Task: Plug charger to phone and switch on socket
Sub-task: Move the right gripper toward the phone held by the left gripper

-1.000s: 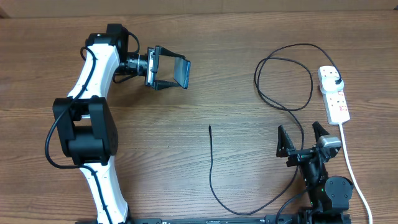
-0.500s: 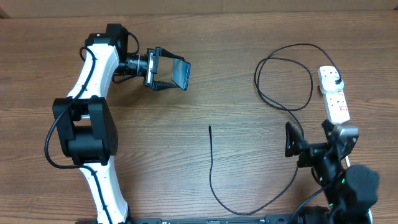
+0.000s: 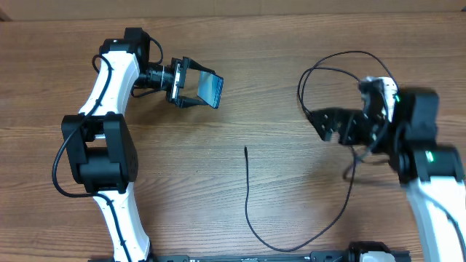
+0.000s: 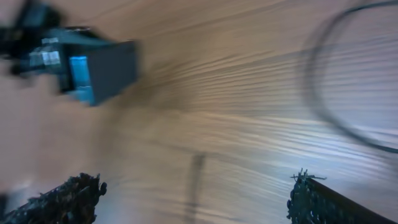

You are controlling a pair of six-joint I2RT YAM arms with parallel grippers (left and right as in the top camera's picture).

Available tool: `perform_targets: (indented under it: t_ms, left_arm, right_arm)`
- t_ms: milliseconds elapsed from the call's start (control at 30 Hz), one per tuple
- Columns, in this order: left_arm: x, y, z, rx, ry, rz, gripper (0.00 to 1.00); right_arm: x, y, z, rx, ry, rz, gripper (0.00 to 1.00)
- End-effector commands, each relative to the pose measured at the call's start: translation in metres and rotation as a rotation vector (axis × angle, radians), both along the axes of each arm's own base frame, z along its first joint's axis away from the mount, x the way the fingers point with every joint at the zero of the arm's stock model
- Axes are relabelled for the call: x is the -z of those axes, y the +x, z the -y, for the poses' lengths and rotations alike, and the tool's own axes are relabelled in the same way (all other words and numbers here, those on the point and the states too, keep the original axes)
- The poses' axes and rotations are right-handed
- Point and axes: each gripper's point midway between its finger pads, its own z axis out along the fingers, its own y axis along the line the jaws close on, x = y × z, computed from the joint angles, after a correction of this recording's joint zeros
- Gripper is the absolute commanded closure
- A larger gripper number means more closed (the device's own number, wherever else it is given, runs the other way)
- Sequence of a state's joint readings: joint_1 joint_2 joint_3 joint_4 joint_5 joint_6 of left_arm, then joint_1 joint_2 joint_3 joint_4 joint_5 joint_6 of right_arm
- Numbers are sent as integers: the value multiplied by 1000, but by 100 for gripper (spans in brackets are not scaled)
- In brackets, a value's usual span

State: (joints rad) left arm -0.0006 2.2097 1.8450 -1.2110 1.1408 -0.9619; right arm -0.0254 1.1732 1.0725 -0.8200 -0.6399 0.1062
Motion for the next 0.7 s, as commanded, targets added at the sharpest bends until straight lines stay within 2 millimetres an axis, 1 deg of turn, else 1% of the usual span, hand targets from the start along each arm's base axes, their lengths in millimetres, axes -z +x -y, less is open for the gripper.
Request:
perform_targets:
  t_ms: [0,67,133,333,433,500,600,667]
  left_arm:
    - [-4,1,0,12,38,25,96]
    - [2,-1,-3,13,75,9,96]
    - [7,-3,-5,14,106,-5,96]
    - [21,-10,-10,11,212,-63,96]
    - [29,-13,-7,14,266,-87,96]
    - [30,-15,-4,15,282,-100,96]
    - [33,-15,2,7,306,-122,96]
    - [35,-14,4,1,317,-125,96]
  right_arm:
    - [-28,-11,-50,-286,349,-32,0]
    - [-36,-11,-61,-391,481,-39,0]
    - [-35,-8,-66,-446,551,-51,0]
    - [-2,7,-78,-453,540,-128,0]
    - [12,11,-85,-446,498,-144,0]
    - [24,18,-87,-389,449,-186,0]
    - [46,31,-84,-230,353,-277,0]
    - [55,36,-85,-170,308,-300,0]
